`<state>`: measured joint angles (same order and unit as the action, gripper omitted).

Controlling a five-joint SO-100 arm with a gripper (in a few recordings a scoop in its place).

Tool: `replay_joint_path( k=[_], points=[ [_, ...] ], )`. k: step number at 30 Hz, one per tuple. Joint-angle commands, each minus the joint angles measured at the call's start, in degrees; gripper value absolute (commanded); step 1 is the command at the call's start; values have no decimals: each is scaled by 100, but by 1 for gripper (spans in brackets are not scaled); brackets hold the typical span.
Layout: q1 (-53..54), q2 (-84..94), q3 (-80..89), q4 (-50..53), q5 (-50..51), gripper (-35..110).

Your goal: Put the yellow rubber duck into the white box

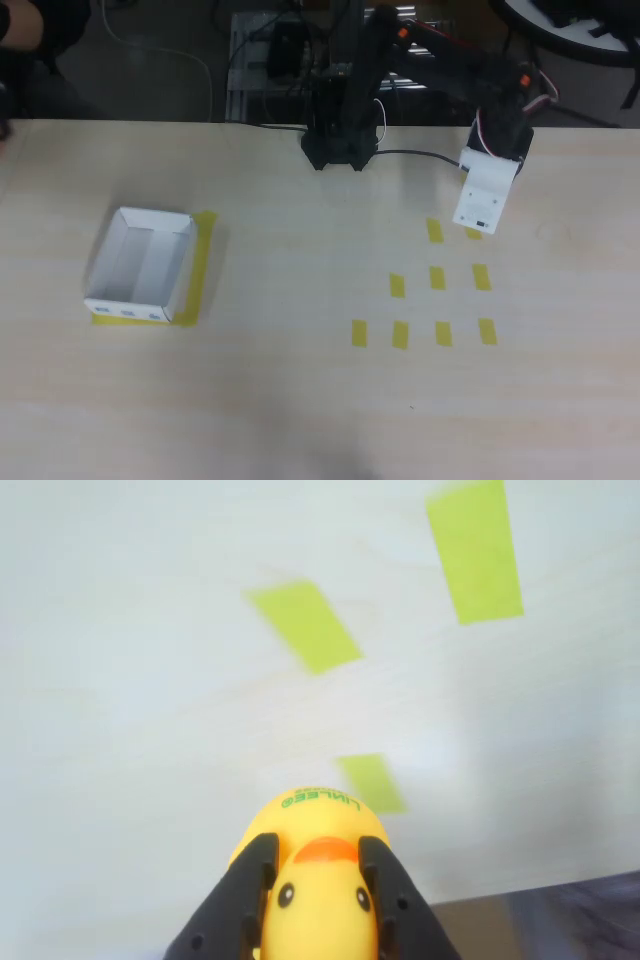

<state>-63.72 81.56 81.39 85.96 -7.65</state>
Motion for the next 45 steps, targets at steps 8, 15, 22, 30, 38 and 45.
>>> replay_joint_path(
  k=[8,15,22,30,38,45],
  points=[
    [3507,3753,-914,62,-97,0],
    [6513,5344,-598,-554,-369,0],
    [9668,7014,1494,-2496,193,0],
    [11355,7603,4447,-4333,-62,0],
    [11927,5924,5238,-5353,-316,0],
    [12006,3814,4219,-5493,-158,0]
  ],
)
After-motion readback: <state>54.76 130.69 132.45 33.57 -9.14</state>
